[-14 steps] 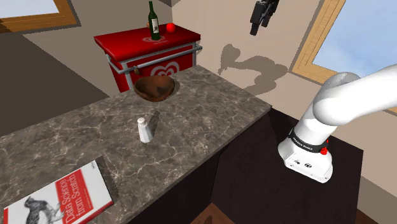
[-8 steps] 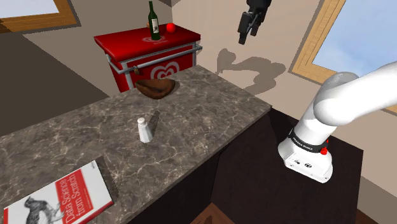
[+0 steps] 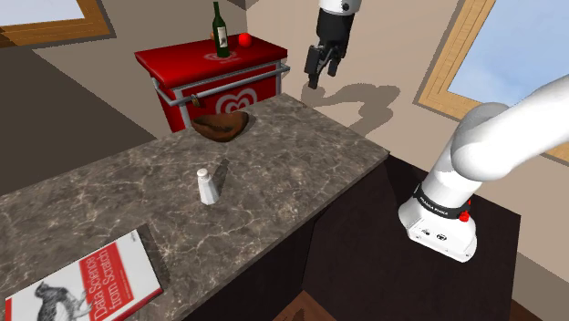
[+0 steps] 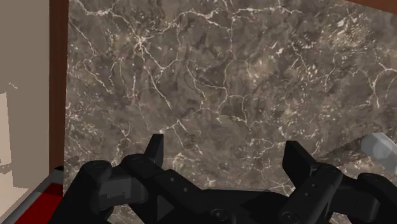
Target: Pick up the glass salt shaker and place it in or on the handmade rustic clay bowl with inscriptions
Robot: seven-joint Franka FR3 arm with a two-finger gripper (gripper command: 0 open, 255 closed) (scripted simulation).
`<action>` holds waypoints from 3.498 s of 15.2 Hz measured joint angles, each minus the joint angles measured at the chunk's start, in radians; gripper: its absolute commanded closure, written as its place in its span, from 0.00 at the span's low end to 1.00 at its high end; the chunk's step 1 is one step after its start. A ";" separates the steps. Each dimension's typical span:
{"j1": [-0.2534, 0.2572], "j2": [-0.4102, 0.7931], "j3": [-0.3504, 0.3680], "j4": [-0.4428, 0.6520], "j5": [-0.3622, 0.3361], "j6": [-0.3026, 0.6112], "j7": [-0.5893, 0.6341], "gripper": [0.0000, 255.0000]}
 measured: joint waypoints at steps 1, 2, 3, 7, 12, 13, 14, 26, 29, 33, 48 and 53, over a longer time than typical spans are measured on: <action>0.006 0.024 0.018 0.008 0.009 0.016 0.020 0.00; 0.010 0.046 0.031 0.013 0.017 0.032 0.036 0.00; 0.012 0.075 0.045 0.019 0.022 0.055 0.050 0.00; 0.027 0.185 0.106 0.057 0.040 0.128 0.120 0.00; 0.039 0.346 0.177 0.136 0.033 0.211 0.210 0.00; 0.042 0.379 0.192 0.152 0.028 0.228 0.231 0.00; 0.044 0.415 0.204 0.169 0.019 0.247 0.249 0.00; 0.145 0.847 0.287 0.490 -0.151 0.337 0.501 0.00; 0.187 0.950 0.281 0.583 -0.195 0.342 0.545 0.00; 0.204 0.994 0.273 0.597 -0.217 0.370 0.562 0.00; 0.217 1.030 0.263 0.584 -0.238 0.417 0.578 1.00; 0.217 1.030 0.263 0.583 -0.238 0.417 0.578 1.00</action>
